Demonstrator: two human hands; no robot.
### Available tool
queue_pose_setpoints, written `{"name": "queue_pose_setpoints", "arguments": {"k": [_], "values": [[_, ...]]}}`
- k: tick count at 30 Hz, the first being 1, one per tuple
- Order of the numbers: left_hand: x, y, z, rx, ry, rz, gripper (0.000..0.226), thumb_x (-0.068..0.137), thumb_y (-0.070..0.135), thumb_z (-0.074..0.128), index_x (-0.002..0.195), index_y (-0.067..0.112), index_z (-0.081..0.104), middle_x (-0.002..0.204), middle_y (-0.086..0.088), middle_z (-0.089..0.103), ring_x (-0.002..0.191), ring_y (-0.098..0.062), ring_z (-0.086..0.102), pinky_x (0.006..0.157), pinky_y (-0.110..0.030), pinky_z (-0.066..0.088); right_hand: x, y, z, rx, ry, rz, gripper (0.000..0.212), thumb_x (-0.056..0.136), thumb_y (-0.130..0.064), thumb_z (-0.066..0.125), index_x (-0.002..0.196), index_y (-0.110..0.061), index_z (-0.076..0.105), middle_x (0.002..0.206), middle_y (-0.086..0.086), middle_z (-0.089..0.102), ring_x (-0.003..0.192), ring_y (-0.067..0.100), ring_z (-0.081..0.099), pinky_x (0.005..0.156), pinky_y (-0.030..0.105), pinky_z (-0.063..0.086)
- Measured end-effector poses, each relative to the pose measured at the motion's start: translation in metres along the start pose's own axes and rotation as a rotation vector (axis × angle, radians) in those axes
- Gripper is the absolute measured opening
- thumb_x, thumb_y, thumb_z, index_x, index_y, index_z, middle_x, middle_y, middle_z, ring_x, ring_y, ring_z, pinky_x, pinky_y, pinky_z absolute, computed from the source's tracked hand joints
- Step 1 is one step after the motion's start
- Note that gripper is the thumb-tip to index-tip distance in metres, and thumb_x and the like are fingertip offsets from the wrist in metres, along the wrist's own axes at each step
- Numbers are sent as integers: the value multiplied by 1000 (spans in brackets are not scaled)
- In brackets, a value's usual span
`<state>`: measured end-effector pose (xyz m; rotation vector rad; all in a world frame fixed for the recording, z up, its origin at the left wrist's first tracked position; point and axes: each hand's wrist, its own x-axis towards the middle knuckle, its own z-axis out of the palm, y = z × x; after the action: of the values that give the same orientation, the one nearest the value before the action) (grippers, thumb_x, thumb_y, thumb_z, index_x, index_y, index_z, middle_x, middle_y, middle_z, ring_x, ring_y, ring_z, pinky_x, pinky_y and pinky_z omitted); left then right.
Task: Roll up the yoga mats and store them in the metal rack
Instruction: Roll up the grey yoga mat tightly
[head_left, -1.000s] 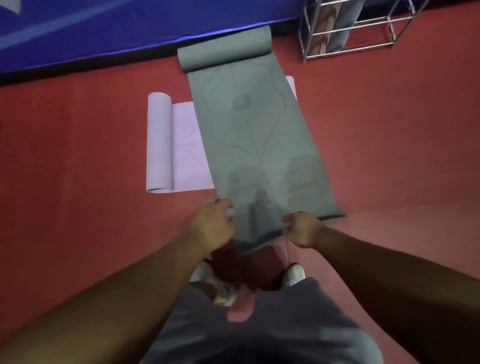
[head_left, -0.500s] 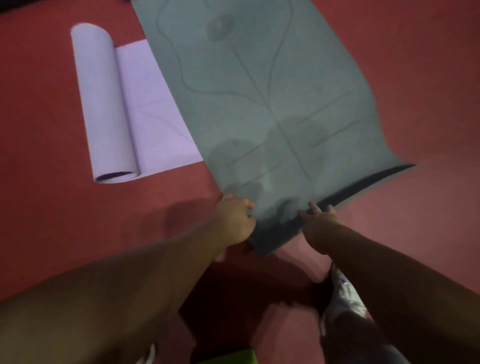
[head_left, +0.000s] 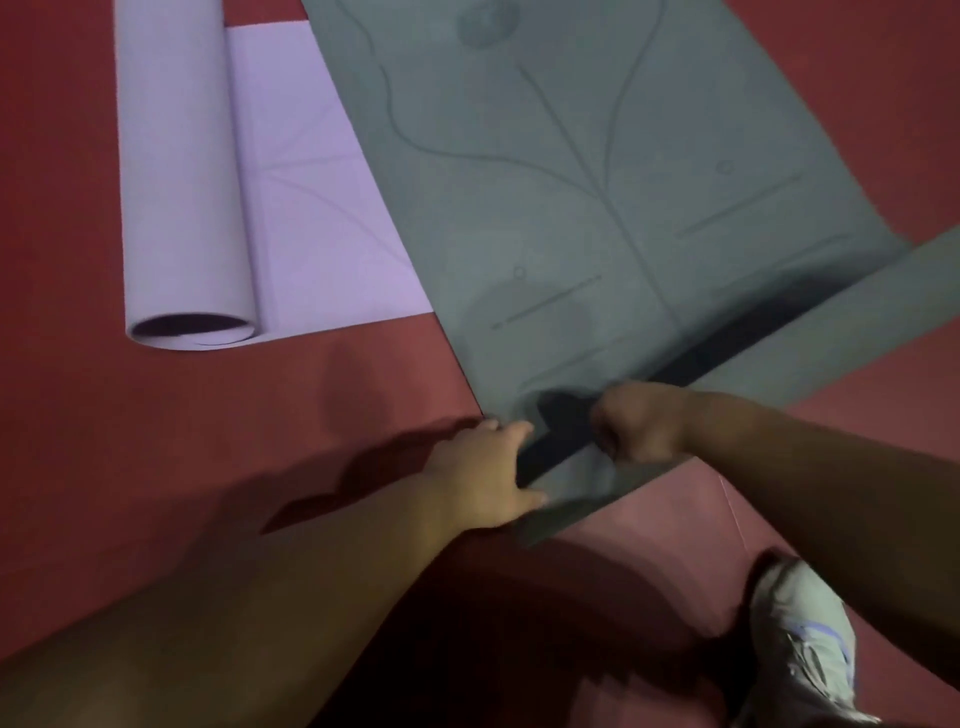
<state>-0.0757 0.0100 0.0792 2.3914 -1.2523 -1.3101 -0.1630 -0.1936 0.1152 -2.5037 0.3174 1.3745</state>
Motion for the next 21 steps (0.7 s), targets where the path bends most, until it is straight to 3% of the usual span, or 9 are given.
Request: {"name": "queue_pose_setpoints", "arguments": {"k": [2, 4, 7, 11, 14, 17, 21], "values": [[1, 8, 0, -6, 38, 14, 89, 72, 64, 76, 147, 34, 38, 141, -1, 53, 126, -26, 56, 99, -43, 50, -6, -14, -28, 145, 47, -32, 36, 74, -20, 84, 99, -28, 60, 90, -6, 64, 84, 16, 62, 74, 30, 52], [-2, 13, -8, 25, 91, 12, 66, 76, 55, 78, 130, 30, 48, 128, -2, 63, 117, -29, 62, 90, -39, 53, -20, -27, -49, 221, 126, -51, 42, 76, -24, 85, 109, -31, 61, 92, -8, 63, 87, 14, 61, 75, 27, 49], [-20, 11, -46, 43, 175, 15, 43, 81, 44, 78, 111, 29, 52, 112, 1, 68, 107, -29, 65, 80, -35, 50, -42, -41, -69, 274, 232, -45, 29, 79, -24, 82, 106, -28, 73, 90, -8, 69, 86, 12, 64, 73, 22, 46], [-54, 2, -114, 179, 251, 86, 40, 86, 35, 75, 120, 28, 53, 116, 0, 65, 110, -25, 62, 80, -31, 44, -69, -62, -88, 381, 409, -87, 14, 82, -22, 78, 91, -26, 68, 79, -11, 66, 79, 15, 64, 67, 24, 49], [-87, 0, -146, 287, 290, 94, 39, 86, 33, 75, 118, 28, 53, 120, -2, 62, 112, -27, 59, 80, -33, 43, -94, -86, -99, 244, 487, -148, 22, 88, -35, 73, 92, -26, 54, 78, -13, 55, 79, 15, 54, 64, 28, 34], [-128, 3, -164, 398, 385, 95, 37, 87, 34, 72, 119, 32, 53, 123, 0, 61, 116, -27, 58, 78, -33, 40, -131, -106, -100, 34, 548, -143, 37, 82, -49, 75, 98, -29, 49, 90, -4, 57, 89, 24, 58, 70, 30, 39], [-189, 10, -185, 535, 499, 101, 25, 86, 29, 69, 97, 31, 47, 109, 3, 60, 106, -26, 61, 68, -32, 35, -178, -123, -84, -16, 654, -47, 41, 80, -39, 75, 112, -28, 51, 110, 3, 67, 103, 29, 63, 69, 31, 40]]}}
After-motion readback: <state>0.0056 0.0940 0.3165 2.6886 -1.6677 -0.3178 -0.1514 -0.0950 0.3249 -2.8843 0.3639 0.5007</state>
